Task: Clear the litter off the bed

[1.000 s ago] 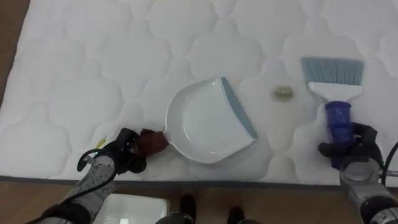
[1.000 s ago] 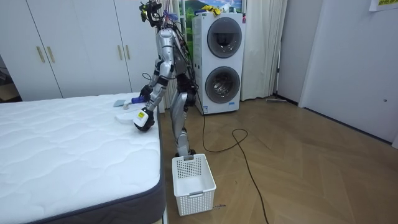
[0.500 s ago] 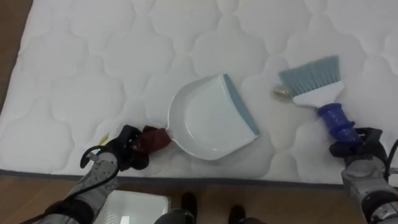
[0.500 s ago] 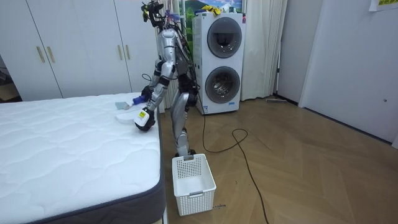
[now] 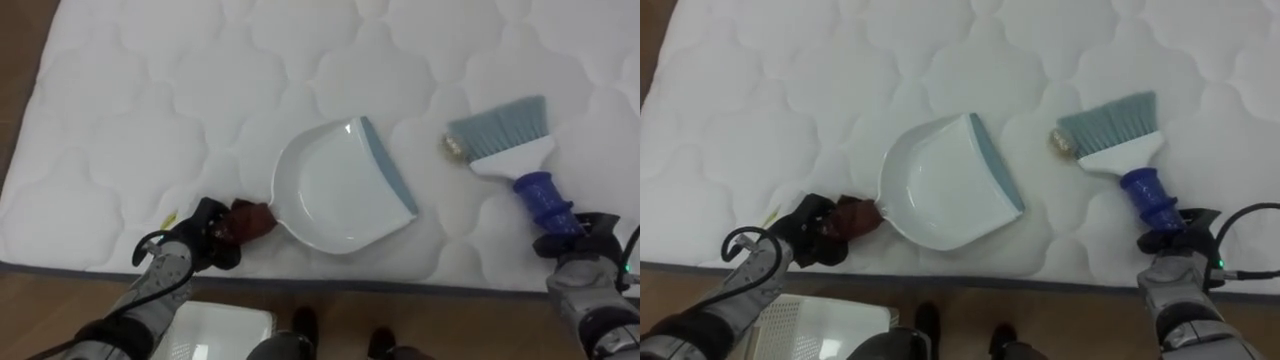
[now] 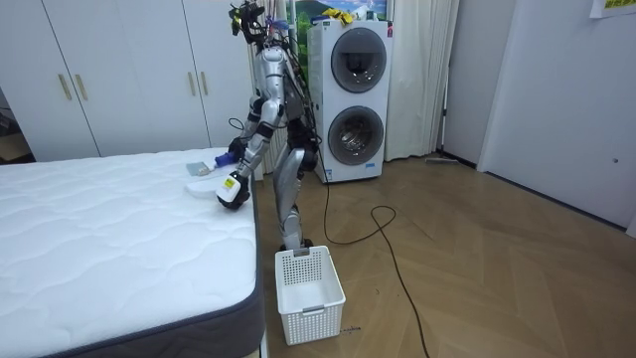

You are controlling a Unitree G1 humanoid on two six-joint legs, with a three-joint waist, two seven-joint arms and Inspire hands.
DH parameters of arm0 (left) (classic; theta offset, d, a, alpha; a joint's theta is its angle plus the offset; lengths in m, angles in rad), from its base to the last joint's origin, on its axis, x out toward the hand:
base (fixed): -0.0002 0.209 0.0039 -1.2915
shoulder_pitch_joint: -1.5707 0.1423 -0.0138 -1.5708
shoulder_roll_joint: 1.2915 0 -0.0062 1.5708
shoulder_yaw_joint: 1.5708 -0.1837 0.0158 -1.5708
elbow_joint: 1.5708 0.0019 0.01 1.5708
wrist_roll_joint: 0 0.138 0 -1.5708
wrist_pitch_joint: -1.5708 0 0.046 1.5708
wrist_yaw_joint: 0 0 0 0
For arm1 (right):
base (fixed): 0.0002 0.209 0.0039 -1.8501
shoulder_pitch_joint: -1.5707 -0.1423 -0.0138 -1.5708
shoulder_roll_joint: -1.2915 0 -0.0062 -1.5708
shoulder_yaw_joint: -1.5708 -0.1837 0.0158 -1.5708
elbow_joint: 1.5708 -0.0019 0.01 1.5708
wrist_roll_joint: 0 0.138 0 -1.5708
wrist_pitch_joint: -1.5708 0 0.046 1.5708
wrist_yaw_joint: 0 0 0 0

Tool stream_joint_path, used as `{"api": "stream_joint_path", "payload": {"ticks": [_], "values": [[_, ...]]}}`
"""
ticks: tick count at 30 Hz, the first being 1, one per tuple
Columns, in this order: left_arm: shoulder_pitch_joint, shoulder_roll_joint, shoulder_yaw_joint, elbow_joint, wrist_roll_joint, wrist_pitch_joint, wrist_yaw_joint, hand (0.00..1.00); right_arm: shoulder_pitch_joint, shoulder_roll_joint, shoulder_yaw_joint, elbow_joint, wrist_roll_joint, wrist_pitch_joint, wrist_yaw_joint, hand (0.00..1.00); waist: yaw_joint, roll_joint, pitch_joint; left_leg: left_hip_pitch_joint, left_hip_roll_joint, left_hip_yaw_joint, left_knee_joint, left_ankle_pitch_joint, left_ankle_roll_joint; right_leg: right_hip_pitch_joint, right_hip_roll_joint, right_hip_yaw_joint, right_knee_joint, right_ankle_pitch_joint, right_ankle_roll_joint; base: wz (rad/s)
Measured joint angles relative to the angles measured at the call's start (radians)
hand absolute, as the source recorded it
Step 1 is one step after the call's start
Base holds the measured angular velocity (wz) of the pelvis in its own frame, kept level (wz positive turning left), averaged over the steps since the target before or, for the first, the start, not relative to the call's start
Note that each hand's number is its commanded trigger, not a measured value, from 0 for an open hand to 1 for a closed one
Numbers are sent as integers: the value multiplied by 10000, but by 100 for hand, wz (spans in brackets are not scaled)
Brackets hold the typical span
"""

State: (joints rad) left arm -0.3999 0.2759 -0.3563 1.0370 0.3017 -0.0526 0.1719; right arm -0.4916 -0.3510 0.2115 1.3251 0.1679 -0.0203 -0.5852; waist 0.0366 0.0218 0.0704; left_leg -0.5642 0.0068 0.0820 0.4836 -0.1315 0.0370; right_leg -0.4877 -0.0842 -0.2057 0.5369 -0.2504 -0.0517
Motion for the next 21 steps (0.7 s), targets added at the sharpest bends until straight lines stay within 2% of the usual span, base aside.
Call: {"api": "stream_joint_path", "payload": {"ticks": [5, 9, 11, 14, 17, 19, 21], "values": [[70, 2, -13, -40, 683, 20, 332, 100, 28, -14, 10, 28, -292, 22, -136, 100, -20, -7, -8, 84, -23, 29, -3, 2, 3, 40, -27, 30, 72, -1, 1, 0], [78, 25, 2, -183, 1743, 113, 668, 100, 31, -169, 1, 74, -981, 295, -144, 100, -94, -15, -16, 108, -165, 86, 14, 40, 65, -43, -226, 11, 414, -201, 50, 8], [76, 139, -16, -250, 1986, 188, 817, 100, 29, -242, 3, 76, -1202, 429, -150, 100, -84, -26, -22, 101, -171, 32, 16, 46, 76, -47, -220, 3, 419, -204, 54, 5], [58, 397, -125, -368, 2506, 371, 1130, 100, 20, -538, 69, 52, -1441, 656, -183, 100, -59, -53, -38, 90, -179, -7, 19, 46, 78, -57, -220, 0, 430, -199, 58, 0], [-19, 772, -317, -384, 3203, 476, 1431, 100, 6, -961, 224, 66, -2252, 780, -179, 100, -39, -137, -77, 82, -190, 30, 19, 41, 87, -118, -232, 51, 515, -199, 57, 0], [-26, 1215, -404, -582, 3678, 485, 1581, 100, 2, -1325, 336, 64, -2896, 801, -176, 100, -38, -227, -82, 85, -172, 46, 18, 42, 87, -116, -211, 55, 508, -192, 45, -2], [-25, 1366, -428, -714, 3812, 563, 1716, 100, 1, -1546, 419, 58, -3212, 877, -177, 100, -93, -267, -78, 84, -168, 55, 18, 45, 89, -74, -207, 9, 479, -190, 42, 4]]}}
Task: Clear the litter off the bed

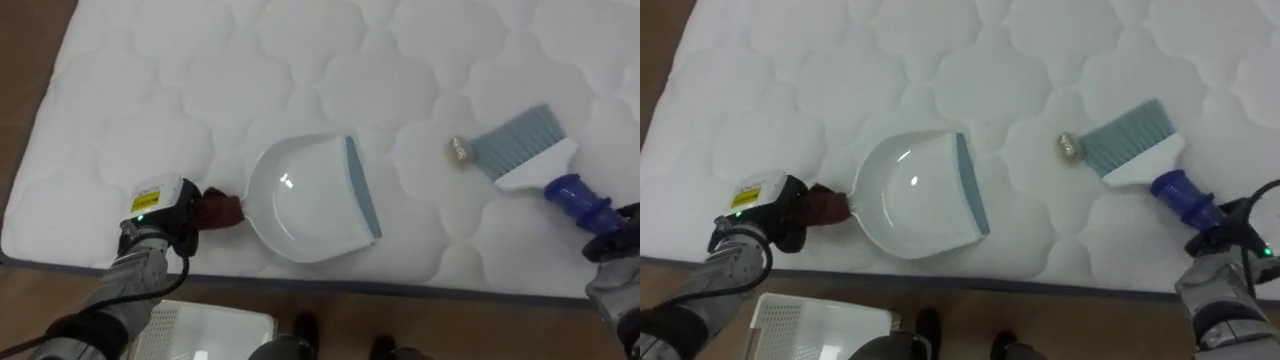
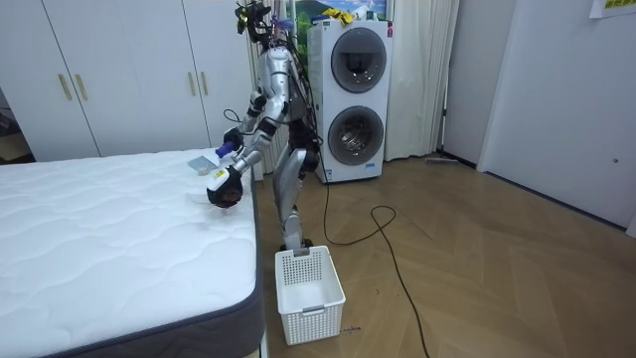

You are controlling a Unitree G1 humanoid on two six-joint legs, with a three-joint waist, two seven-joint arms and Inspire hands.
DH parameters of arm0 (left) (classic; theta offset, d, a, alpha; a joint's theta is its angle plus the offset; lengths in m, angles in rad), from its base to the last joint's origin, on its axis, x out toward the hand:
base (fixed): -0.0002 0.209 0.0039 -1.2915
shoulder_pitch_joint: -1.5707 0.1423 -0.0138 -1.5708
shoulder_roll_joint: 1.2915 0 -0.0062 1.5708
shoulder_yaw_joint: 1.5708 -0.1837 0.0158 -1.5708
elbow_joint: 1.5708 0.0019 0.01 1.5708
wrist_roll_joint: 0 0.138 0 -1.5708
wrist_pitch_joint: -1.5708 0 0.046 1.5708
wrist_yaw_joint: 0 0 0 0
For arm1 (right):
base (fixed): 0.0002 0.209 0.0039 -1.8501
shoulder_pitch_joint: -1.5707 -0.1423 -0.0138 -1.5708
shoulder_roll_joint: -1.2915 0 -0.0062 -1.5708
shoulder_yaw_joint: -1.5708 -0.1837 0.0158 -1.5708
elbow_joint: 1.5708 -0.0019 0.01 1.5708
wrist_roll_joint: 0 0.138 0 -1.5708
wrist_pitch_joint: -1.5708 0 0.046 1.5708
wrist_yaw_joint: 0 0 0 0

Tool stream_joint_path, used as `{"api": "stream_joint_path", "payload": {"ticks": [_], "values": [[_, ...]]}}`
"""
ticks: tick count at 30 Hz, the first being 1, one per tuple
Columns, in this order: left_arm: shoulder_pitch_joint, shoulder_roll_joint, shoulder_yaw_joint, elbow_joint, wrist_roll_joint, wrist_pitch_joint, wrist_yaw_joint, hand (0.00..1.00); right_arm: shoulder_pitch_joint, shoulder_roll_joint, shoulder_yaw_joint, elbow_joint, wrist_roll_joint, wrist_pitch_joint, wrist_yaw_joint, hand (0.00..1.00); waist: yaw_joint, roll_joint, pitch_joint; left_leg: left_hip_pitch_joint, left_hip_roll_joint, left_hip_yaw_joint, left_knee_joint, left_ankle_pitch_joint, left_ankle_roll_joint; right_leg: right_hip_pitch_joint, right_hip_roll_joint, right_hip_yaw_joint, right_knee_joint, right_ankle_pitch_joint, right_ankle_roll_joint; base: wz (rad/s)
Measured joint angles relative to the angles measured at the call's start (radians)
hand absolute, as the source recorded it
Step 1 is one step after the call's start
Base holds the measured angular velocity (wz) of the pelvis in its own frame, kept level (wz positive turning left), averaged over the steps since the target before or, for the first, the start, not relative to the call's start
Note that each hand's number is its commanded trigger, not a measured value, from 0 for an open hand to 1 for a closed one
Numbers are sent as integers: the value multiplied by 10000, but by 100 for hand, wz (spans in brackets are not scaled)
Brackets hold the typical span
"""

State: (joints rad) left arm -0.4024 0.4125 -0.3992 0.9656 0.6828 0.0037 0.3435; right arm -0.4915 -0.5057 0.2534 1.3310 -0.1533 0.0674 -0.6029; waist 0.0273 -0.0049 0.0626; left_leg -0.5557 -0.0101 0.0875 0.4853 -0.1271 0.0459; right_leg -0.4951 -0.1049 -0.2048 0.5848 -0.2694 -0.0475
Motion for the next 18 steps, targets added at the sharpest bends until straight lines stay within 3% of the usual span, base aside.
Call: {"api": "stream_joint_path", "payload": {"ticks": [8, 12, 18], "values": [[-120, 55, 1, -40, 327, 192, 297, 100, -457, -675, 14, 84, -1547, 248, 163, 100, 40, -174, 2, -234, 40, 27, -10, 24, 36, -225, 4, -17, -90, 67, 1, -2], [-368, 117, -6, -47, 329, 406, 415, 100, -906, -826, 214, 87, -2852, 583, 170, 100, 23, -393, 16, -286, 45, 30, -5, 24, 36, -284, 5, -26, -104, 72, -7, 0], [-700, 622, -371, -260, 768, 406, 396, 100, -1413, -1042, 850, -179, -4915, 845, 260, 100, 61, -783, 34, -285, 111, 112, -13, 23, 36, -224, 47, -95, -251, 127, -25, -3]]}}
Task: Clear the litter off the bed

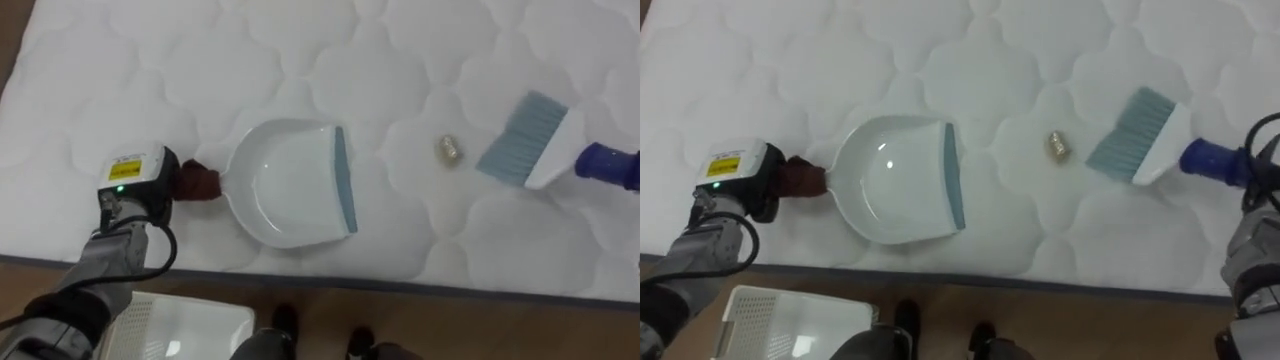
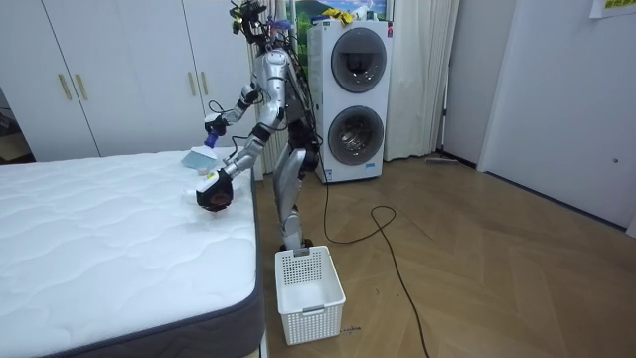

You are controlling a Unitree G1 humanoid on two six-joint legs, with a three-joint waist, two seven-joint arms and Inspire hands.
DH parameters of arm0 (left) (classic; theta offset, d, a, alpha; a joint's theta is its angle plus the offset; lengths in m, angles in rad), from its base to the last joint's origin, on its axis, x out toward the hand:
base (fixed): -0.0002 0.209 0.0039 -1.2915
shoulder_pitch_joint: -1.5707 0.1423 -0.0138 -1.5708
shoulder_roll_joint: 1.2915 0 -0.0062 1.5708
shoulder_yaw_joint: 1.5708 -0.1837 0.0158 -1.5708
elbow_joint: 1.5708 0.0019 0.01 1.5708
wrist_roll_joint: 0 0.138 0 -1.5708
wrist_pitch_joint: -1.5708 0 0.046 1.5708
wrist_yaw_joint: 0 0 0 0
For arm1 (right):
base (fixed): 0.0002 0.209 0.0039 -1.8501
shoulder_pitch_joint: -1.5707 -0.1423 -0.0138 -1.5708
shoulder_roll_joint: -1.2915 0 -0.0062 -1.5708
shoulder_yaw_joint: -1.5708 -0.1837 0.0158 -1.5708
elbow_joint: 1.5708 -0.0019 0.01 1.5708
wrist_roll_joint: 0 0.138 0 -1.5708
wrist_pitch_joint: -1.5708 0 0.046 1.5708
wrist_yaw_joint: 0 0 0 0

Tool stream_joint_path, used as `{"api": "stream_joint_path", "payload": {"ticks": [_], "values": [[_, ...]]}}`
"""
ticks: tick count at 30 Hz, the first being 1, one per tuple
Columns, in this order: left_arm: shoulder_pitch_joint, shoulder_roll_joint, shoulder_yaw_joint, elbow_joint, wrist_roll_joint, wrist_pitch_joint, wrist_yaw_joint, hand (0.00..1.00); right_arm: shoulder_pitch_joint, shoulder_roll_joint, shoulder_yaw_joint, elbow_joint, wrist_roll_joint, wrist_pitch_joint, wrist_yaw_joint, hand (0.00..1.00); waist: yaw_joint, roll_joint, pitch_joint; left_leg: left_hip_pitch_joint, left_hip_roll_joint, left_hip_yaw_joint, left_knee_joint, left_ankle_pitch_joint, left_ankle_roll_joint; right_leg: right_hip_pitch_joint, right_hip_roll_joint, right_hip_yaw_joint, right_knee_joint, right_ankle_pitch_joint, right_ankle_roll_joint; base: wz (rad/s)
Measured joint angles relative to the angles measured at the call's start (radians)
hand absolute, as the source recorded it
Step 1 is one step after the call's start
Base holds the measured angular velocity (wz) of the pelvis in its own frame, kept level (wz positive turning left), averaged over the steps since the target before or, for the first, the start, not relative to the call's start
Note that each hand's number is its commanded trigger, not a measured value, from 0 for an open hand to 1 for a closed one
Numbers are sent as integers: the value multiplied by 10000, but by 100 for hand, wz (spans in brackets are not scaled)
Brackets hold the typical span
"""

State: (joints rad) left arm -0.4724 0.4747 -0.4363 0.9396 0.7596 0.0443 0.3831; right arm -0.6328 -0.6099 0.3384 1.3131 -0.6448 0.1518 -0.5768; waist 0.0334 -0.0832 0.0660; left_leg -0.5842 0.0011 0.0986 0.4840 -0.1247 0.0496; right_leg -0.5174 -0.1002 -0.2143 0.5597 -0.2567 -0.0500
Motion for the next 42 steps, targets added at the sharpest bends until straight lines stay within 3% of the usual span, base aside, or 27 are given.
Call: {"api": "stream_joint_path", "payload": {"ticks": [6, 14, 19, 32, 42], "values": [[-93, 147, -89, 2, -10, -1, 1, 100, -636, -249, 1103, -674, -1774, 152, 206, 100, 61, -168, 86, 23, 92, 55, -7, -1, -1, -6, 95, 106, -53, 88, -13, -6], [-191, 203, 24, 3, 206, 0, 68, 100, -627, -371, 1313, -1758, -3896, 393, 259, 100, 301, -410, 221, 16, 218, 157, -10, -12, -29, -44, 125, -11, -75, 137, -84, -5], [-191, 266, 8, -209, 196, -19, 49, 100, -629, -396, 1898, -2840, -4640, 621, 524, 100, 367, -487, 196, -1, 275, 5, -10, -30, -80, 132, 152, -341, -323, 178, -138, 5], [-191, 284, -120, -332, 206, -325, -34, 100, -532, -401, 2674, -4469, -5167, 575, 1473, 100, 527, -507, 192, 11, 283, -205, -33, -64, -74, 437, 239, -598, -760, 286, -88, 5], [-191, 299, -116, -334, 213, -644, -345, 100, -302, -401, 3070, -5056, -5159, 15, 2552, 100, 827, -505, 191, 19, 381, -213, -6, -91, -100, 518, 346, -621, -909, 381, -127, -1]]}}
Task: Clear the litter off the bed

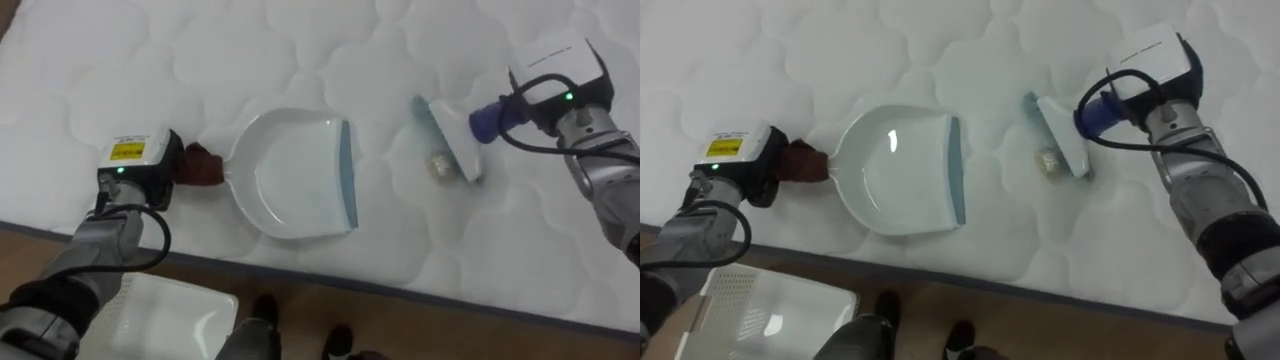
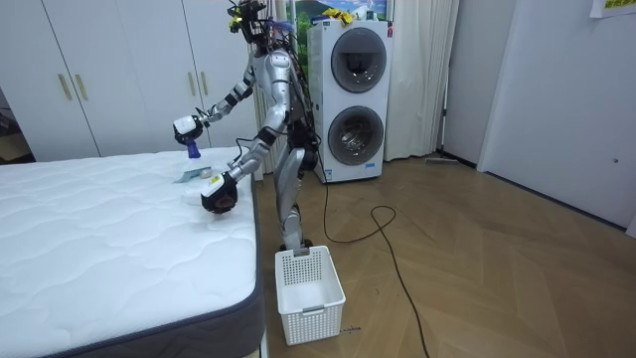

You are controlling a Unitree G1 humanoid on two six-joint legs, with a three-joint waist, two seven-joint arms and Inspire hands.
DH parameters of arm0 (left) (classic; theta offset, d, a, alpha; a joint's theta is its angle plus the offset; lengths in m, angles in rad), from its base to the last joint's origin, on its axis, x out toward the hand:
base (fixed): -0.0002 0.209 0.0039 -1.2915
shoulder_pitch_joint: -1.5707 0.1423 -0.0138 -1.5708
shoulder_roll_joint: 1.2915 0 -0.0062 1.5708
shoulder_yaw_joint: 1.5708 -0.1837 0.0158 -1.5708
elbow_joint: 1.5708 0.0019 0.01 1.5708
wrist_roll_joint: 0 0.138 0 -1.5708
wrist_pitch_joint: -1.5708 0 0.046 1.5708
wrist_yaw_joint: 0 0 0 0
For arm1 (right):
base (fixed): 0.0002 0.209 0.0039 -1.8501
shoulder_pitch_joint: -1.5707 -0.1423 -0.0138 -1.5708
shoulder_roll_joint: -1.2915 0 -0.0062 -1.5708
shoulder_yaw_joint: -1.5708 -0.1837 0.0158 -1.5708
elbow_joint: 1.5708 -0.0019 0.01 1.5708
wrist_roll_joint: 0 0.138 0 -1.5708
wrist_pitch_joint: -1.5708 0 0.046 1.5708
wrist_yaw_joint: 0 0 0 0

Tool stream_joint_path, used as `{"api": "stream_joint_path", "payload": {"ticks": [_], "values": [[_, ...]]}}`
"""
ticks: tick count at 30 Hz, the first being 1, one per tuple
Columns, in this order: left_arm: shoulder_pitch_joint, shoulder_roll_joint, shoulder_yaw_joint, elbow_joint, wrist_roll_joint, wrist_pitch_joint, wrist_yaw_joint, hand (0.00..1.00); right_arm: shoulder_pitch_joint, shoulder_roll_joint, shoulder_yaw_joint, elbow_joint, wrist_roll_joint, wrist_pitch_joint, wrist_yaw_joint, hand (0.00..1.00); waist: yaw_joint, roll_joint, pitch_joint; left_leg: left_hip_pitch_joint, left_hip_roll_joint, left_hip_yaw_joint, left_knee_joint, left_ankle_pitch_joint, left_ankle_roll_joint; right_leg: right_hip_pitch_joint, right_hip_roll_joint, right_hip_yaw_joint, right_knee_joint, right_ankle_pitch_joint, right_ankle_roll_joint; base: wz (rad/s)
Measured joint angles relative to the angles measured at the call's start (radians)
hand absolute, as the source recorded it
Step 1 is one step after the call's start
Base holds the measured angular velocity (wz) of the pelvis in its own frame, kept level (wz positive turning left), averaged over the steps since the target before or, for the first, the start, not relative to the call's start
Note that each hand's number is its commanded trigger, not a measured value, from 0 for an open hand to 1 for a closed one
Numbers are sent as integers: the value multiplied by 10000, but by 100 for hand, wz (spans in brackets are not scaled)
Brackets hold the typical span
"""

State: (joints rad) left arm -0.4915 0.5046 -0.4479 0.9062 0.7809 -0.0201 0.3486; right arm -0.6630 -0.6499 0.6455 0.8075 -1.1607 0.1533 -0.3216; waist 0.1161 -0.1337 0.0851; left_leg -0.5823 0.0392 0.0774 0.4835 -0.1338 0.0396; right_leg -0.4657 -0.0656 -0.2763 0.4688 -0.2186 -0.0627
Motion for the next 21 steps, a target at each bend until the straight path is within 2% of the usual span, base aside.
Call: {"api": "stream_joint_path", "payload": {"ticks": [3, 14, 21], "values": [[-1, -1, -1, -3, -1, -28, -67, 100, 32, 0, 1, -4, 0, -122, 73, 100, 1, -1, -1, 22, -2, -20, -2, 1, 0, 78, 5, -41, -46, 10, 6, 2], [-2, 0, -10, -95, 96, -27, -95, 100, 191, 8, -2, 62, 1155, -100, 517, 100, -9, 23, -12, -2, -13, -71, 20, 0, 2, 141, 19, -112, -63, 23, 24, 1], [-2, 0, 6, -320, 575, -43, -82, 100, 615, 7, -144, 101, 3394, -129, 986, 100, -30, 133, -70, 42, -16, -154, 16, 0, 2, 250, 23, -220, -134, 30, 18, 2]]}}
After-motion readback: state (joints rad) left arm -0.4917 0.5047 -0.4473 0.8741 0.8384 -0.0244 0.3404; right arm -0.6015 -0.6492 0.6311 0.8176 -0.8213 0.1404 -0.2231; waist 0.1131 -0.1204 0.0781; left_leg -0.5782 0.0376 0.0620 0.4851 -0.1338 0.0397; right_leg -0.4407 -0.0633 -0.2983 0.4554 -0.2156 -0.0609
